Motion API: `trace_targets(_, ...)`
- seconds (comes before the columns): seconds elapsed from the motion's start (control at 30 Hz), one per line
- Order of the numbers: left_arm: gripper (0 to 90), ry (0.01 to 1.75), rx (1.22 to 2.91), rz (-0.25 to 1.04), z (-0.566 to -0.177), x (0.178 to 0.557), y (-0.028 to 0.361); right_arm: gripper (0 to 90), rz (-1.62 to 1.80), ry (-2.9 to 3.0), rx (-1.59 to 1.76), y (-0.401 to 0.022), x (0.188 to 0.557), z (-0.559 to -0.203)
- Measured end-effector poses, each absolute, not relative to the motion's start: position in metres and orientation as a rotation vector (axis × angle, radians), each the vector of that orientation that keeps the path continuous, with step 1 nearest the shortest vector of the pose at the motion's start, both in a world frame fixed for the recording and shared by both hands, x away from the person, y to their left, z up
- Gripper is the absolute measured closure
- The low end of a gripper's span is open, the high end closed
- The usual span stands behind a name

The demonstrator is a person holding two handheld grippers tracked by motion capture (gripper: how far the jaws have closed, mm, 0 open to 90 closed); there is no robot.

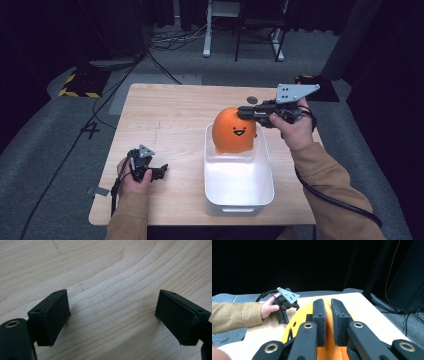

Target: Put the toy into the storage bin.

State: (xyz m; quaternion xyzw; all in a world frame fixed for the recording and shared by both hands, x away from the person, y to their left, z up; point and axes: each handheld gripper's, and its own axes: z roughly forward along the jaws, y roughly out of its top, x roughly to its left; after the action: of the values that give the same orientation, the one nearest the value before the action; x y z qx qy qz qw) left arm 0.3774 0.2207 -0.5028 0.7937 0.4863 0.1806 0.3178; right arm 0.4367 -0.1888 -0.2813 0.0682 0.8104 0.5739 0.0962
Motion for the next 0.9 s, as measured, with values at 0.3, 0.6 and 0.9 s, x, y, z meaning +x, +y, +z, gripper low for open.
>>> trace_targets(0.3, 12.6, 1.280, 2.088, 0.476, -0.503, 0.377, 0.221, 82.9, 1.681, 2.458, 0.215, -0.177, 0.436, -0.300)
trace_targets(0.6, 12.6, 1.281, 2.089, 0.473, -0.503, 0.377, 0.221, 82.8, 1.652, 2.513, 0.240, -0.170, 0.435, -0.324)
trace_targets(0.9, 12.6, 1.279, 2.091, 0.472, -0.503, 0.377, 0.221, 82.7, 1.604, 2.587, 0.257, -0.163, 0.434, -0.343)
